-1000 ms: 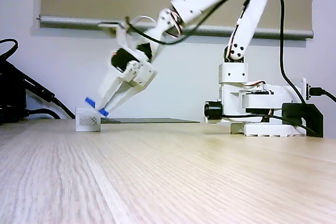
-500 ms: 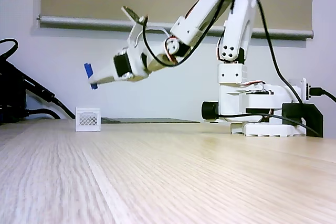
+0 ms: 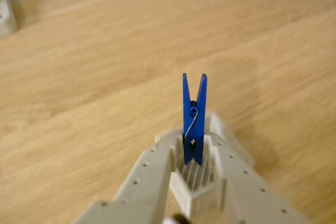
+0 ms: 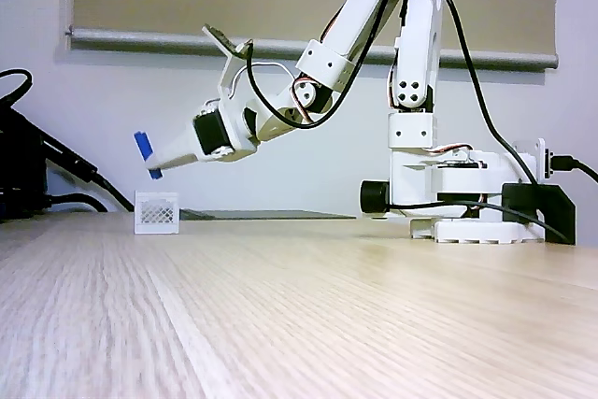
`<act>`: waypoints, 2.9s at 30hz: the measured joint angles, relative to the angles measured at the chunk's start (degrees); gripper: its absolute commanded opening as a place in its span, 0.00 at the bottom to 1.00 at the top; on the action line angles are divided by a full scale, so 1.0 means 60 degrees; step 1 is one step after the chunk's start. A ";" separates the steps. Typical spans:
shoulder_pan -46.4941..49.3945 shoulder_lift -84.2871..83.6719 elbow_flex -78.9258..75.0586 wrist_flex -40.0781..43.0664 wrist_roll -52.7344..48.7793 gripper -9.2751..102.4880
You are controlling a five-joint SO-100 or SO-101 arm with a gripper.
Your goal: Grasp a peg and put it in the crate.
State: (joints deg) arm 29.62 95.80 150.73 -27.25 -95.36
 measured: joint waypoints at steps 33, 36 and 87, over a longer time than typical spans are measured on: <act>-0.0308 0.2212 0.0059 0.1758 0.5391 0.08; -0.0820 0.3384 0.0059 0.3325 0.7339 0.08; -0.5200 1.5732 0.3691 1.5352 1.7358 0.08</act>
State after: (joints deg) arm -1.58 190.20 172.88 64.86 8.79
